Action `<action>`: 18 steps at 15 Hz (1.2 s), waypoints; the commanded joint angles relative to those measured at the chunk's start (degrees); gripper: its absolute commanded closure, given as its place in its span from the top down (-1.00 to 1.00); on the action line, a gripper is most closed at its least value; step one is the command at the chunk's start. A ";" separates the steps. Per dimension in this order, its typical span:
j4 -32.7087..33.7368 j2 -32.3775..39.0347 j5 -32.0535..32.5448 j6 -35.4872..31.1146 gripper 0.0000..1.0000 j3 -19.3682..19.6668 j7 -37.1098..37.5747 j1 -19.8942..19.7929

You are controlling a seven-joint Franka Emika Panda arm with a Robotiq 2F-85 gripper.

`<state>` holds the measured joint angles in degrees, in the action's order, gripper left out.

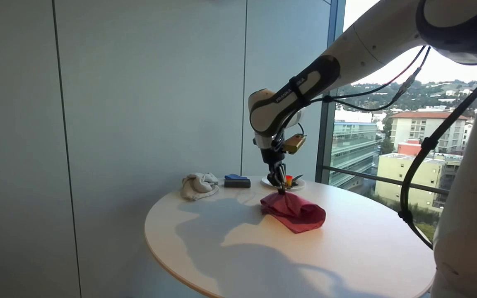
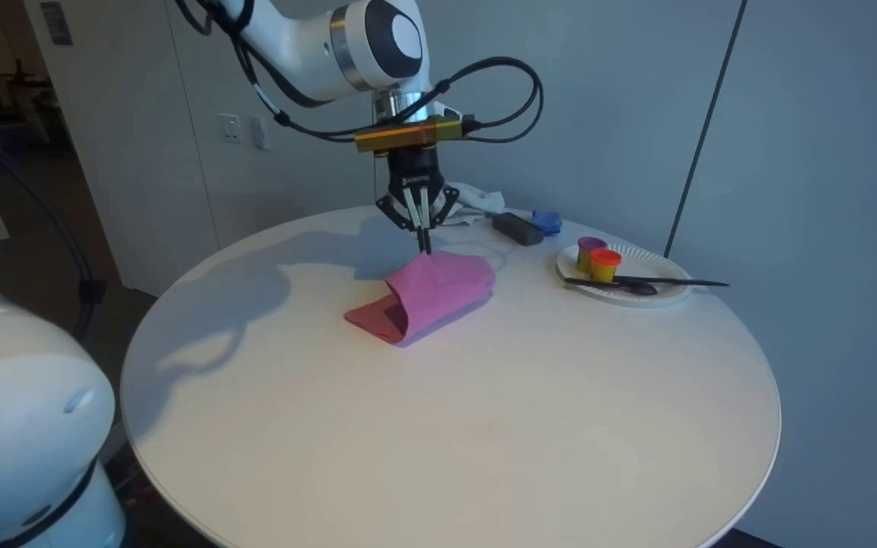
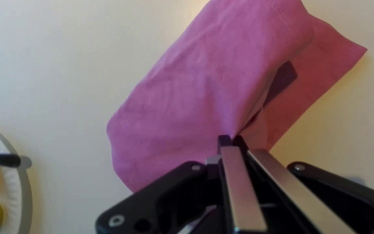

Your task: Unfold the pink t-shirt.

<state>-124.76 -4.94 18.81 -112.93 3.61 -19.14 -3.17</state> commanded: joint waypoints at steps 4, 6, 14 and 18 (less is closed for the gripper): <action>9.71 -2.94 -8.22 3.63 -0.93 -5.55 -11.72 7.35; 11.99 -3.69 -11.25 3.24 -0.94 -5.92 -16.30 8.81; 15.26 -4.51 -30.88 -4.09 -0.93 -0.02 -40.55 8.70; 13.48 -0.30 -48.76 -4.99 -0.93 6.44 -54.74 4.95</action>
<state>-110.56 -8.21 -19.24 -115.59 6.68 -64.16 4.32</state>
